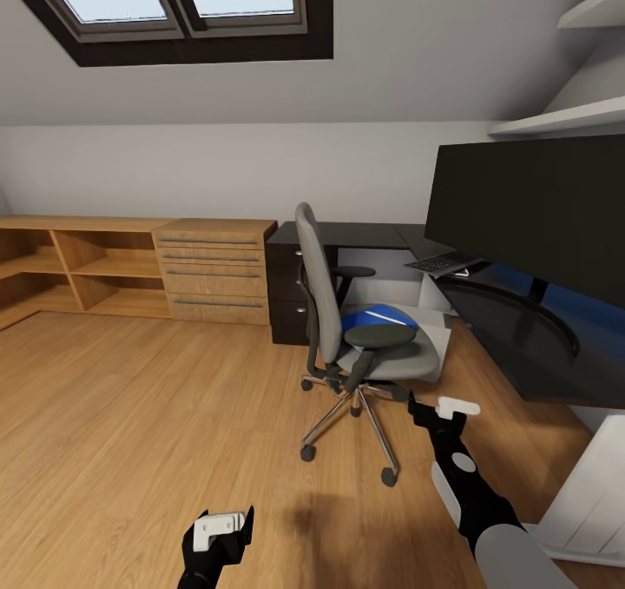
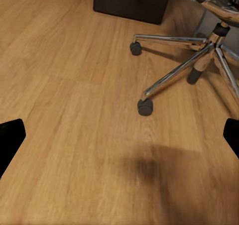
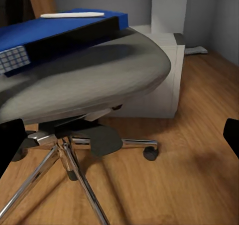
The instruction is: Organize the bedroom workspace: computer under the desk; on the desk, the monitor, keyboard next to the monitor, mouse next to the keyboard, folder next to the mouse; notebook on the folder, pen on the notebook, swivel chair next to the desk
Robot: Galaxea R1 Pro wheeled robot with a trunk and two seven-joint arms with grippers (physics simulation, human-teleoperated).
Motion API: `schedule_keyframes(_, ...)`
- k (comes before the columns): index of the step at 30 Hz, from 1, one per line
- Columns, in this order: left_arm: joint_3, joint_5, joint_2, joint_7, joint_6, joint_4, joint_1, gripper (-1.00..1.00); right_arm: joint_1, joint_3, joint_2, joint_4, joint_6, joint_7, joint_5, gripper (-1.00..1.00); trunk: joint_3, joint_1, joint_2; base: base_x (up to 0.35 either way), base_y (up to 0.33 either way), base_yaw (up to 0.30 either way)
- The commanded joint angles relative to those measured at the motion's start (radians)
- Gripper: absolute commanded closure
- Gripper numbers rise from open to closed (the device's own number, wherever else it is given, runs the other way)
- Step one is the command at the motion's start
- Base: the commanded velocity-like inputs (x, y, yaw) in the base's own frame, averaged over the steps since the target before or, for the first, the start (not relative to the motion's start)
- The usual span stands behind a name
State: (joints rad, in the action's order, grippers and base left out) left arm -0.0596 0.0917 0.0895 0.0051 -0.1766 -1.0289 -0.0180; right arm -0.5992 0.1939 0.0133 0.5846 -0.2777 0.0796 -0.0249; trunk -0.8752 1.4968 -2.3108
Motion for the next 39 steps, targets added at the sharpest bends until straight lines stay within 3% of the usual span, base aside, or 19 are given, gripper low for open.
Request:
schedule_keyframes(1, -0.002, 0.010, 0.000, 0.001, -0.003, 0.003, 0.000, -1.00, -0.001, 0.004, 0.001, 0.000, -0.003, 0.000, -0.003, -1.00, -0.001, 0.000, 0.000, 0.000, 0.000, 0.000)
schedule_keyframes(10, 0.000, 0.011, -0.001, 0.001, -0.003, 0.017, 0.000, -1.00, 0.000, 0.006, -0.002, 0.003, -0.006, -0.001, 0.003, -1.00, -0.001, 0.000, 0.000, 0.000, 0.000, 0.000)
schedule_keyframes(19, 0.000, 0.011, -0.001, 0.001, -0.003, 0.018, 0.000, -1.00, 0.001, 0.039, -0.006, 0.009, -0.010, -0.005, 0.027, -1.00, -0.001, 0.000, 0.000, 0.000, 0.000, 0.000)
schedule_keyframes(25, 0.000, 0.011, -0.001, 0.001, -0.003, 0.019, 0.000, -1.00, 0.001, 0.041, -0.006, 0.010, -0.010, -0.010, 0.051, -1.00, -0.001, 0.000, 0.000, 0.000, 0.000, 0.000)
schedule_keyframes(39, 0.001, 0.011, -0.002, 0.001, -0.003, 0.020, 0.000, -1.00, 0.001, 0.040, 0.003, 0.012, -0.011, -0.009, 0.055, -1.00, 0.001, 0.000, 0.000, 0.000, 0.000, -0.041)
